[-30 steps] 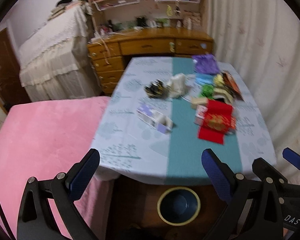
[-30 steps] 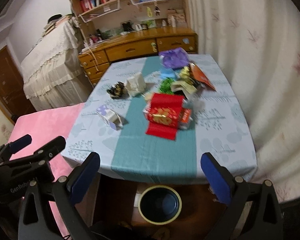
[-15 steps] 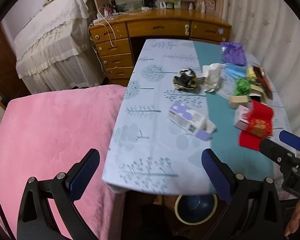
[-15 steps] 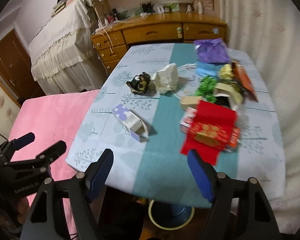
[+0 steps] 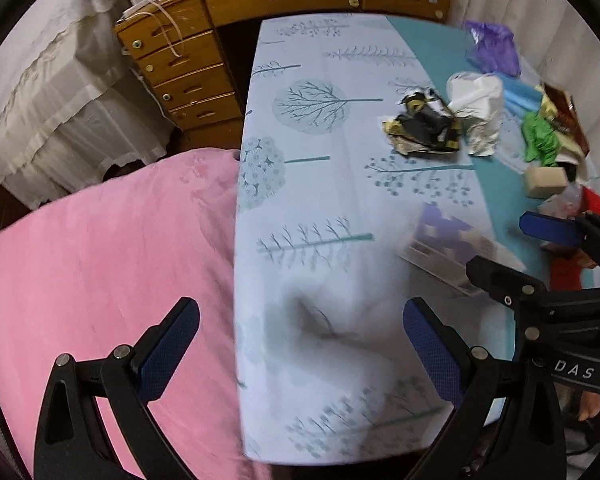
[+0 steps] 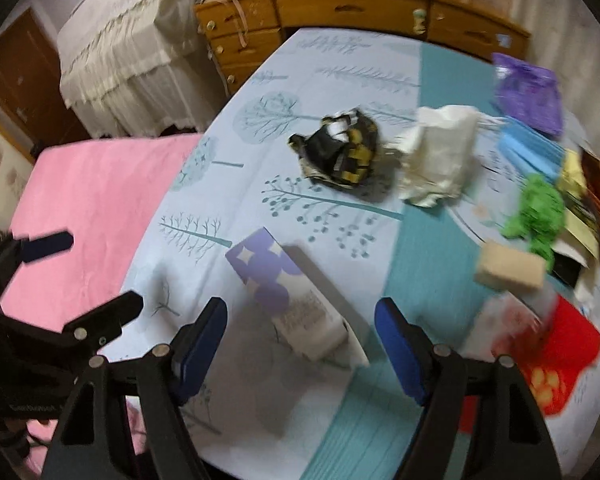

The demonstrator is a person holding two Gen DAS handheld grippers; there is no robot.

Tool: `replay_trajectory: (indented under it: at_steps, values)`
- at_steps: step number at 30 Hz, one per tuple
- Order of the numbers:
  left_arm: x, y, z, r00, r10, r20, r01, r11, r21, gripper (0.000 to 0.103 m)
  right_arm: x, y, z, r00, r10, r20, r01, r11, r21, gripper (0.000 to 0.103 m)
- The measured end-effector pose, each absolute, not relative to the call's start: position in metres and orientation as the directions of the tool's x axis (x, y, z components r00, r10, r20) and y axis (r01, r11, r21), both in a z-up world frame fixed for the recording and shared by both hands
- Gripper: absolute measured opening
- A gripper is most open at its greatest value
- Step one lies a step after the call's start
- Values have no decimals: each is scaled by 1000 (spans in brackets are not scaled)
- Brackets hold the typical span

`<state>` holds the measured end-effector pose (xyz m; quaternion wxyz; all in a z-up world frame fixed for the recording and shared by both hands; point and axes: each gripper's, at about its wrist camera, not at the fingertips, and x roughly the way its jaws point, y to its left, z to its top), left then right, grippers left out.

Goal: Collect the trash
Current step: 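Grasp the purple-and-white milk carton with the right tool while the left tool reaches the black-yellow wrapper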

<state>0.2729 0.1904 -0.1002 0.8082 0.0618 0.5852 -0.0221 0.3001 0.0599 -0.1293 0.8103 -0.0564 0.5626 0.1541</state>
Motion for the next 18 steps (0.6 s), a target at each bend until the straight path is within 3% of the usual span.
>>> replay_trajectory:
  at_steps: [9, 14, 18]
  values:
    - [327, 194, -113, 298, 34, -954, 212, 972, 101, 100, 325, 73, -158, 245, 169, -955, -332, 940, 81, 76]
    - [351, 195, -116, 288, 9, -958, 224, 972, 77, 100, 322, 78, -167, 213, 124, -969, -372, 927, 37, 43]
    - [368, 187, -114, 283, -29, -959, 239, 970, 41, 100, 325, 62, -162, 215, 128, -968, -291, 955, 61, 41]
